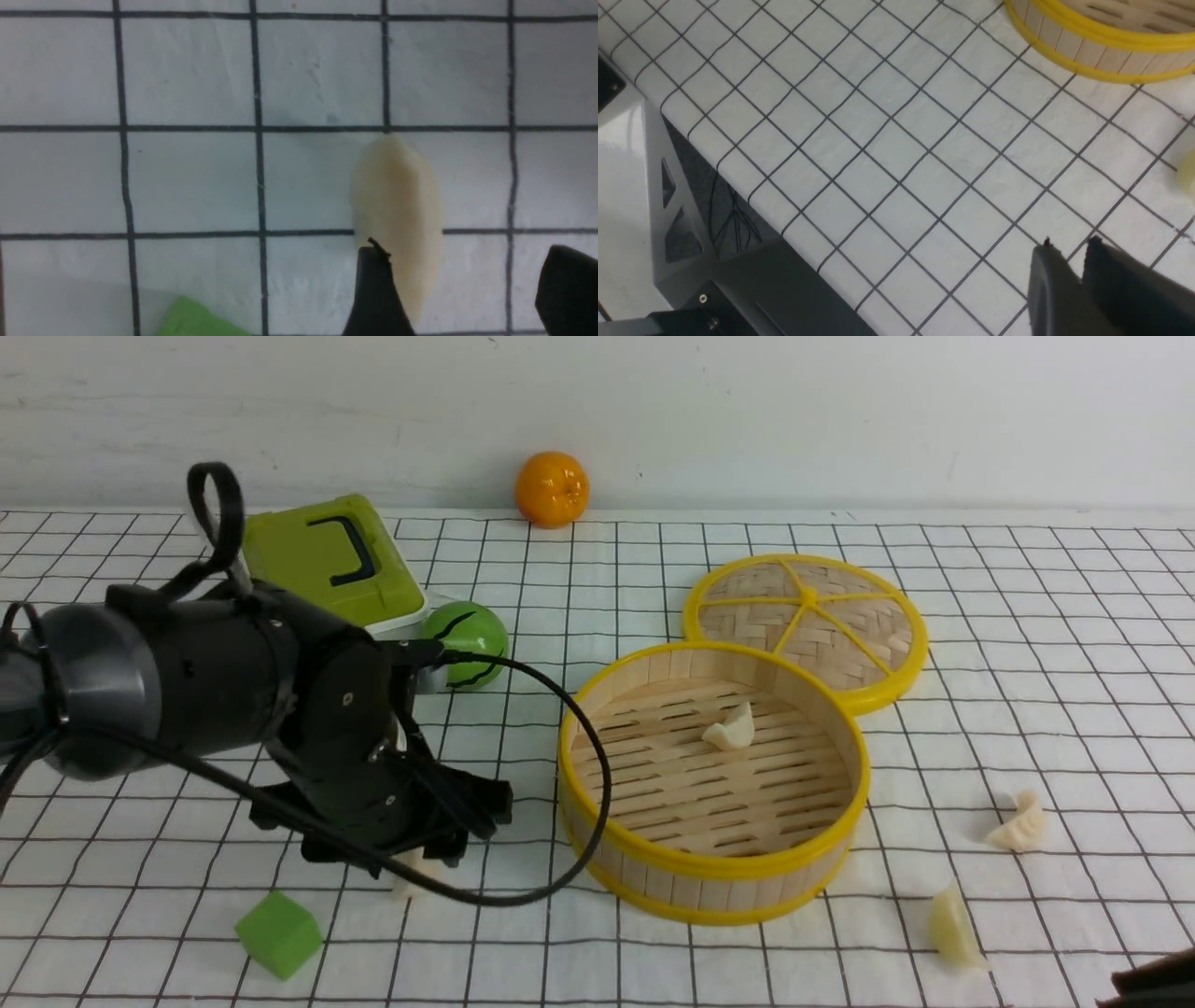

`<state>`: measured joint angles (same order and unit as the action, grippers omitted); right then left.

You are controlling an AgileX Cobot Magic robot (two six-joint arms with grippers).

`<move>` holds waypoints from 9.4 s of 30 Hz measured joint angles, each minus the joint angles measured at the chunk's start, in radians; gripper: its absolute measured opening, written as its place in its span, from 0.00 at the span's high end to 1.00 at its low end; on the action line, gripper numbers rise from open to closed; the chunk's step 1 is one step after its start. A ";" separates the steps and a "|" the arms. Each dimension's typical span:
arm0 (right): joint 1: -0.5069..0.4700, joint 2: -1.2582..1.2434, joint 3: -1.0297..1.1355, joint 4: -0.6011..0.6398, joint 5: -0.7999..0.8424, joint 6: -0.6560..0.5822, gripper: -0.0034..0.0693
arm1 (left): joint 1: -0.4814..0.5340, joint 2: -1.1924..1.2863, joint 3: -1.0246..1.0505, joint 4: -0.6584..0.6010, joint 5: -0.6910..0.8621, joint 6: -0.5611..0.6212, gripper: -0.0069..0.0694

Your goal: Put the dumplings into the steamer on the table with the white tablecloth.

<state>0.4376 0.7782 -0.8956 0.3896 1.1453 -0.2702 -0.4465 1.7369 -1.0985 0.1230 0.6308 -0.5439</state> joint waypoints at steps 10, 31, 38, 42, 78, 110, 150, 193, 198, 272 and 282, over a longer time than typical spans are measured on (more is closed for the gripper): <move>0.000 0.000 0.000 0.000 0.039 0.000 0.80 | 0.026 0.098 -0.003 -0.019 -0.062 0.000 0.33; 0.000 0.000 0.000 -0.004 0.011 0.000 0.78 | -0.133 0.066 -0.431 -0.072 0.241 0.136 0.60; 0.000 0.000 0.000 -0.007 0.004 0.000 0.78 | -0.182 0.215 -0.589 -0.090 0.157 0.133 0.60; 0.000 0.000 0.000 -0.013 0.016 0.000 0.78 | -0.174 0.307 -0.617 -0.089 0.109 0.116 0.60; 0.000 0.160 0.000 -0.455 -0.033 0.367 0.68 | -0.173 -0.143 -0.594 0.124 0.474 0.250 0.46; -0.201 0.894 -0.005 -0.257 -0.564 0.217 0.27 | -0.173 -1.134 0.512 -0.123 0.240 0.138 0.83; 0.101 1.303 -0.732 -0.250 -0.315 0.454 0.55 | -0.173 -1.134 0.512 -0.090 0.258 0.138 0.81; -0.481 0.993 -0.274 -0.248 -0.432 0.497 0.26 | -0.173 -1.134 0.582 -0.082 0.169 0.138 0.77; -0.485 1.080 -0.274 -0.198 -0.511 0.497 0.26 | -0.173 -1.134 0.582 -0.082 0.163 0.138 0.77; 0.002 0.269 -0.070 -0.255 -0.545 0.312 0.83 | -0.173 -1.134 0.582 -0.100 0.188 0.138 0.72; 0.002 0.011 0.109 -0.242 -0.582 0.311 0.95 | -0.173 -1.134 0.582 -0.100 0.188 0.138 0.70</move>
<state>0.4394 0.7889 -0.7867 0.1474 0.5633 0.0412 -0.6194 0.6027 -0.5169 0.0230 0.8189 -0.4056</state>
